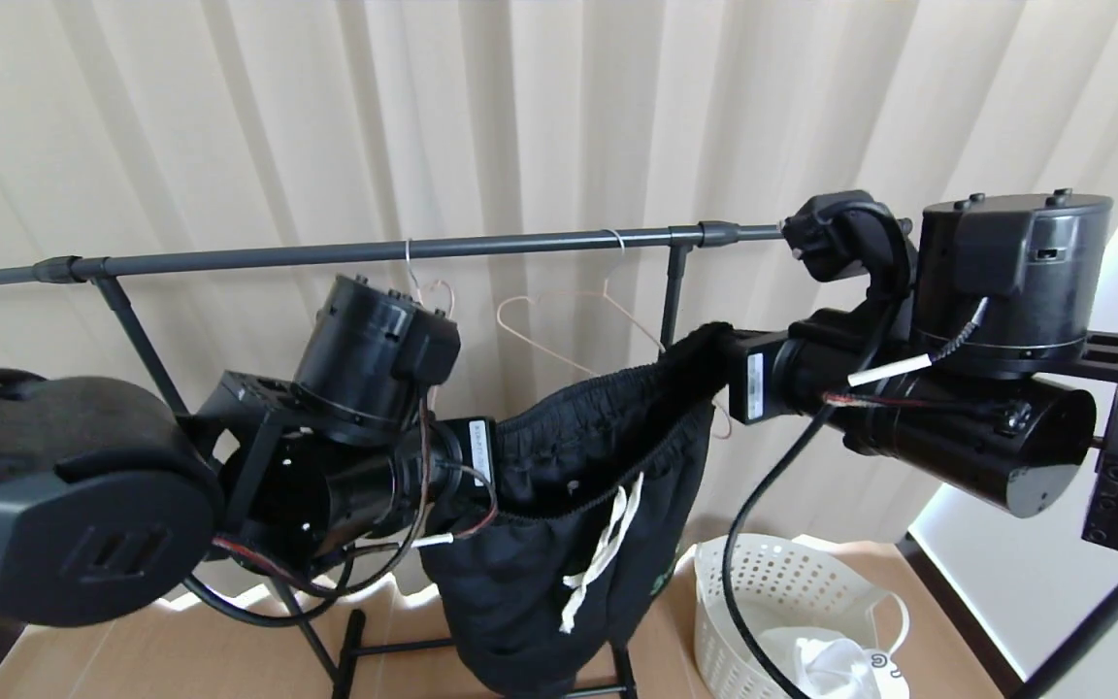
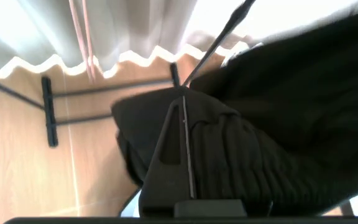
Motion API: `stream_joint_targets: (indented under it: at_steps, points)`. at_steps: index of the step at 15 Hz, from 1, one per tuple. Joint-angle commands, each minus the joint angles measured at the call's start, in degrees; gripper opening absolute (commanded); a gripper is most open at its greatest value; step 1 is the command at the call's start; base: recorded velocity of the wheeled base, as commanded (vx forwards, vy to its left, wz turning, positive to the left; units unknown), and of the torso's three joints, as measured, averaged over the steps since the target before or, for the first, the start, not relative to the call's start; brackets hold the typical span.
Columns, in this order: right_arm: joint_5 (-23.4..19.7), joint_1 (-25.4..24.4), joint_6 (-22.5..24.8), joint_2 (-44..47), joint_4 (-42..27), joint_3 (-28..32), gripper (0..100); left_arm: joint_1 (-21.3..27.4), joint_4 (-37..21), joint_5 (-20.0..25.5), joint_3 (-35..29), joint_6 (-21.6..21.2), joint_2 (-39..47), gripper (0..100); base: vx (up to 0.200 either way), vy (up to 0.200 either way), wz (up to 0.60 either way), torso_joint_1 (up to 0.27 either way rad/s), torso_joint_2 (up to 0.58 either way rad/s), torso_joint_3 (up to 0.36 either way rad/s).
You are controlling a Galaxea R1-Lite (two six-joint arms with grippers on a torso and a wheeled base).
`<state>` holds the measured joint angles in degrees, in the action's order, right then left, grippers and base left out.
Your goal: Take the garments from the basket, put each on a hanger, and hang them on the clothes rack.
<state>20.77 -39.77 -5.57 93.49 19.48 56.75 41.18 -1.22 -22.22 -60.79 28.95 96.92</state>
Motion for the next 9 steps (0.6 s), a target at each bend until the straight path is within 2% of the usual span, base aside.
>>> stream_joint_targets:
  at_steps: [1, 2, 3, 6, 9]
  points:
    - [-1.09, -0.05, 0.21, -4.46, -7.18, 0.56, 0, -0.22, -4.23, -0.01, -6.27, -0.21, -1.2, 0, 0.0, 0.0, 0.0, 0.0, 0.0, 0.0]
    - [-1.7, -0.05, -0.23, -5.25, -11.22, 1.26, 0, -0.22, -5.55, -0.01, -7.23, -0.74, -1.11, 0, 0.0, 0.0, 0.0, 0.0, 0.0, 0.0]
    - [-1.7, -0.05, -0.76, -5.69, -12.27, 1.35, 0, -0.22, -5.55, -0.01, -6.88, -1.0, -1.11, 0, 0.0, 0.0, 0.0, 0.0, 0.0, 0.0]
    - [-1.52, -0.05, -0.76, -5.77, -12.45, 1.7, 0, -0.4, -5.72, -0.19, -6.0, -1.0, -1.29, 0, 0.0, 0.0, 0.0, 0.0, 0.0, 0.0]
    - [-1.0, 0.04, -0.67, -5.6, -12.63, 1.17, 0, -2.51, -6.87, -3.79, -5.65, -2.94, -0.94, 0, 0.0, 0.0, 0.0, 0.0, 0.0, 0.0]
